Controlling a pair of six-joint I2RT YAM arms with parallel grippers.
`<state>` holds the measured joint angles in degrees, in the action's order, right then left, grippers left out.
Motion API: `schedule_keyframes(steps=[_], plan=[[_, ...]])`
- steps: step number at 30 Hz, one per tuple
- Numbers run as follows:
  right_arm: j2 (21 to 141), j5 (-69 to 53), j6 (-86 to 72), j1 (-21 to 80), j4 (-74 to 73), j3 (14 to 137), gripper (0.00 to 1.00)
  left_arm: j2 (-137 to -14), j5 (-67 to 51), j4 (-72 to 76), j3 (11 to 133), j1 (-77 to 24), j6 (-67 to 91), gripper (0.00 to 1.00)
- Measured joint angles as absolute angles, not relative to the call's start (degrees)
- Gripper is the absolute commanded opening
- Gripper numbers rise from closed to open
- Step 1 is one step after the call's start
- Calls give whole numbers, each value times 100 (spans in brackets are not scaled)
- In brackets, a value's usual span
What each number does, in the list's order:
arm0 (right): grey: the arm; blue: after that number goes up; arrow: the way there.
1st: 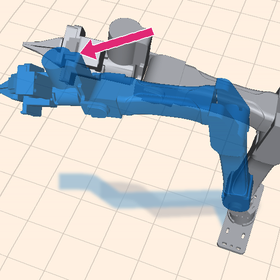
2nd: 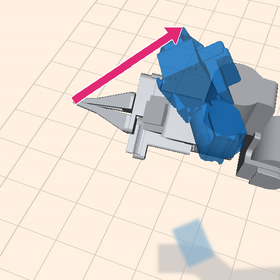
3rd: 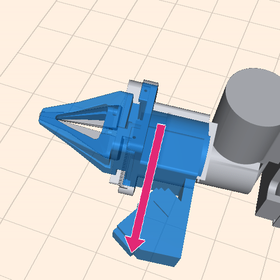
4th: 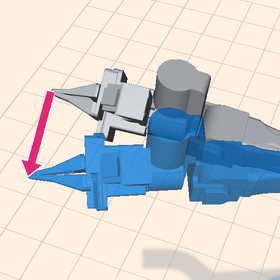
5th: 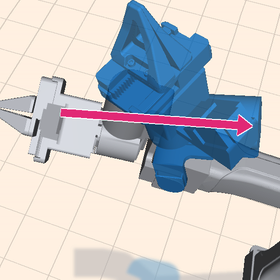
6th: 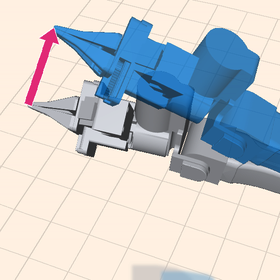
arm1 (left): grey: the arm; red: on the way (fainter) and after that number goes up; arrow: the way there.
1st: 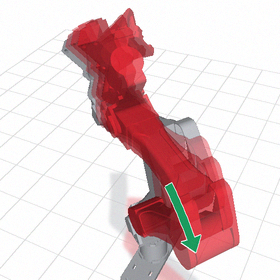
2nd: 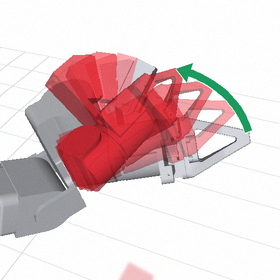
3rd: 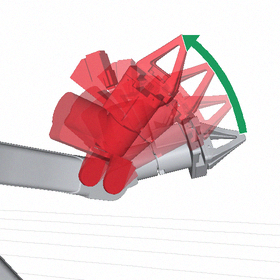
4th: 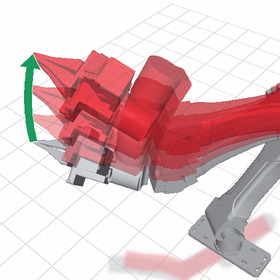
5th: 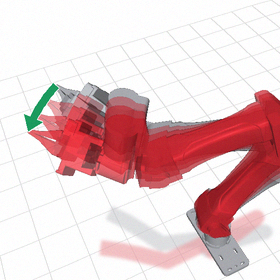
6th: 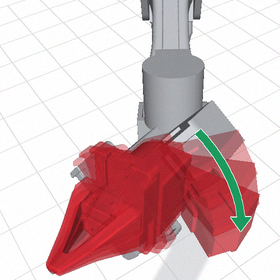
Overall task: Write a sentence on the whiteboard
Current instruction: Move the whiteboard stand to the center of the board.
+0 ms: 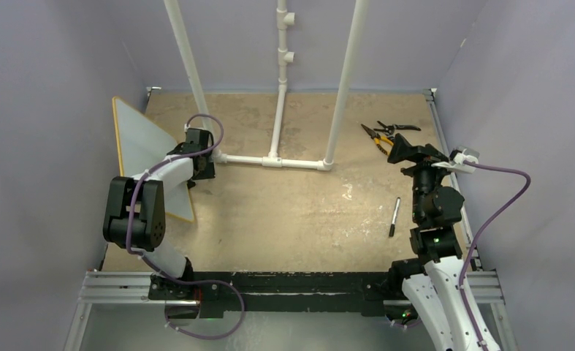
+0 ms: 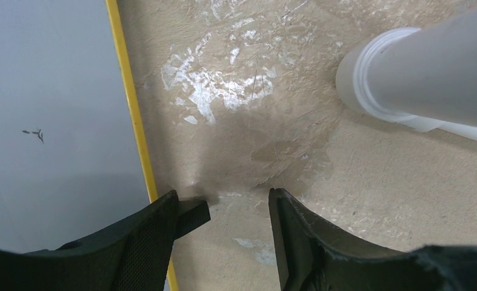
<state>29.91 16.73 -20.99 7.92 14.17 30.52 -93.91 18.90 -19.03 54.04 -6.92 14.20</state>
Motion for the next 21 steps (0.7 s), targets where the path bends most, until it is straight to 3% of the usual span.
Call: schedule_keyframes(steps=[21], plan=[[2998, 1551, -2097, 792, 1417, 3050, 99, -8713, 1282, -2611, 4652, -805, 2231, 56]])
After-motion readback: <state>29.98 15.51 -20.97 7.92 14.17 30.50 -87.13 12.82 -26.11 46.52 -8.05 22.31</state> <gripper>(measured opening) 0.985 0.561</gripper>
